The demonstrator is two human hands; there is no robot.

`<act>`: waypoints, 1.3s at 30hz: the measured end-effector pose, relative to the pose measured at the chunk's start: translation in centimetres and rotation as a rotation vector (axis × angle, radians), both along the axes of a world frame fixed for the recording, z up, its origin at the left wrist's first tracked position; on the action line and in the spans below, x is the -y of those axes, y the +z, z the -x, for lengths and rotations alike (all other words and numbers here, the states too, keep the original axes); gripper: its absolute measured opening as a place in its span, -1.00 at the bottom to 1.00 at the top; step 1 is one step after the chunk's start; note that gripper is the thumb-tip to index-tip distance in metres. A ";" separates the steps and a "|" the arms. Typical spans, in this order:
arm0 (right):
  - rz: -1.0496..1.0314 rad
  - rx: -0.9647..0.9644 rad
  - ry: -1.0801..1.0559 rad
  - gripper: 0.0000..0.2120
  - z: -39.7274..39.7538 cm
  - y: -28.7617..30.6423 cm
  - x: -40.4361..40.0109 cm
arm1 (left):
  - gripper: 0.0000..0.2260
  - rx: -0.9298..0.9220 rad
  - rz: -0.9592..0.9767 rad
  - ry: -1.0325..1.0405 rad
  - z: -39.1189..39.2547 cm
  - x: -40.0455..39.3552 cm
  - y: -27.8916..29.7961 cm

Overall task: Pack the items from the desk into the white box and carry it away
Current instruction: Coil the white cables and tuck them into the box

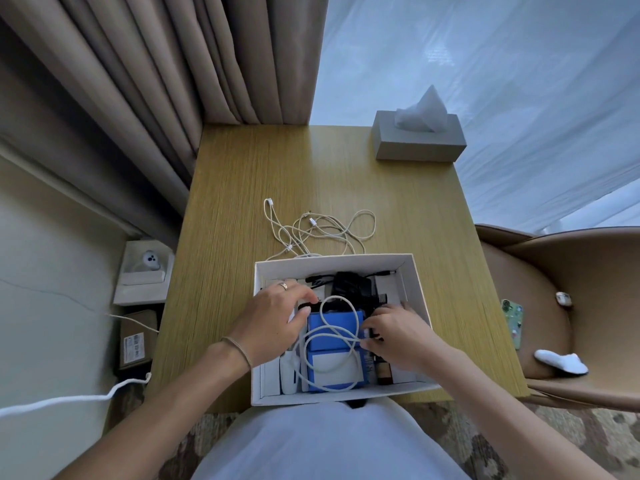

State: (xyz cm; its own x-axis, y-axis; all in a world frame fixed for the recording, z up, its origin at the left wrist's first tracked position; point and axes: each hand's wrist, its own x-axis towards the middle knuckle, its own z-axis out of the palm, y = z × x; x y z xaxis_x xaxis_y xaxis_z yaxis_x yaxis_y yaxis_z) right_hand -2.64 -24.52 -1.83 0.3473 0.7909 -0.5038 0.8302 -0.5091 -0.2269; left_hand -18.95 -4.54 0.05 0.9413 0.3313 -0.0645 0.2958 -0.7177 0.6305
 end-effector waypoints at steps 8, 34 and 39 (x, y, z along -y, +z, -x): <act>-0.354 -0.026 -0.184 -0.79 -2.5 4.0 -1.9 | -0.84 0.058 -0.058 0.051 -3.3 -2.5 1.7; -0.437 -0.350 -0.522 -0.80 -17.3 -0.7 -11.3 | -0.69 -0.460 -0.217 -0.191 -22.1 -6.5 -5.9; -0.450 -0.405 -0.542 -0.82 -18.1 -1.7 -10.4 | -0.80 -0.502 -0.312 -0.269 -24.3 -5.3 -7.8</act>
State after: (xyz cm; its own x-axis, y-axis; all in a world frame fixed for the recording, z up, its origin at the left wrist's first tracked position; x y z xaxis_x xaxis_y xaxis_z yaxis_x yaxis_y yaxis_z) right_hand 15.44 -14.11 -3.56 0.5992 0.7218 -0.3464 0.3036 -0.6053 -0.7359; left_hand 5.38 0.79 -7.77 0.8744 0.1624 -0.4572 0.2847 -0.9347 0.2126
